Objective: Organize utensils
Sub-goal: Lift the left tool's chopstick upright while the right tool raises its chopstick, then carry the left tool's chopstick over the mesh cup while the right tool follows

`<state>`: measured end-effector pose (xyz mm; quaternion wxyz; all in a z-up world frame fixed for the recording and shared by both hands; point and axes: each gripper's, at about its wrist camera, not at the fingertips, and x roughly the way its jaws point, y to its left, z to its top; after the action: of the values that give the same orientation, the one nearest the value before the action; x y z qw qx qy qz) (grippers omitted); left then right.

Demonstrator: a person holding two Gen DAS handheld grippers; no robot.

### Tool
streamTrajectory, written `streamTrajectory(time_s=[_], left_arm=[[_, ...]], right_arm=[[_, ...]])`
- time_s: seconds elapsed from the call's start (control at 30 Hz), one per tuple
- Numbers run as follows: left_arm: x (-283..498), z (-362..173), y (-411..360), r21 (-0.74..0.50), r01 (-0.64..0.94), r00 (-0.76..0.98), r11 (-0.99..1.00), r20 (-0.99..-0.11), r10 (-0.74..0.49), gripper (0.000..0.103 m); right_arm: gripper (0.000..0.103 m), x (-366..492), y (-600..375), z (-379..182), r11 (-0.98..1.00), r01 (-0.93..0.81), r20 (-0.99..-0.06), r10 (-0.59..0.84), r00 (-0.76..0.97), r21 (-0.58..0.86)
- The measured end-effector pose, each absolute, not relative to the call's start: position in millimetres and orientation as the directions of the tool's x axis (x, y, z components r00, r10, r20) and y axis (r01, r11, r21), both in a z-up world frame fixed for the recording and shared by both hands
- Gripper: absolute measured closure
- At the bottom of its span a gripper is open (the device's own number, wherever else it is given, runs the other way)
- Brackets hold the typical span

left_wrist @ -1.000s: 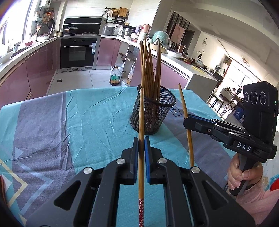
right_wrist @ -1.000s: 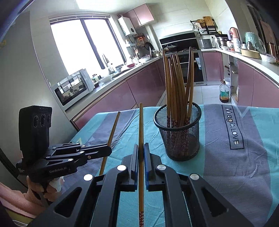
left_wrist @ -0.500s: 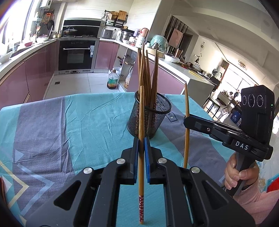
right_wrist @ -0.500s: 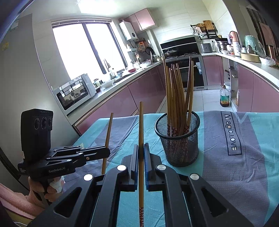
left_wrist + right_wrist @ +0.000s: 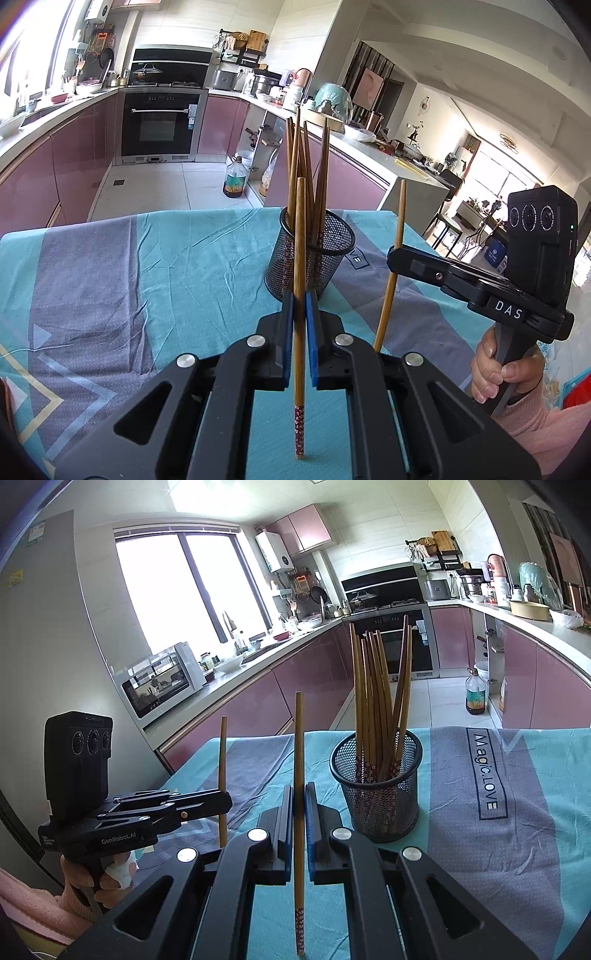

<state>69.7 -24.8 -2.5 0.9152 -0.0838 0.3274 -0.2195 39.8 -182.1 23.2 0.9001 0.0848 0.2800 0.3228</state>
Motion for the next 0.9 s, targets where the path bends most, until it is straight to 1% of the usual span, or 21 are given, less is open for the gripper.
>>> streamTrajectory(time_s=[0.9], left_arm=[[72,10,-25,-0.304,0.354,0.713,0.884,-0.525,-0.466,0.096]], right_arm=[[0.098,42,-182,40,0.783,-0.545,-0.409,0.622,0.667,0.3]])
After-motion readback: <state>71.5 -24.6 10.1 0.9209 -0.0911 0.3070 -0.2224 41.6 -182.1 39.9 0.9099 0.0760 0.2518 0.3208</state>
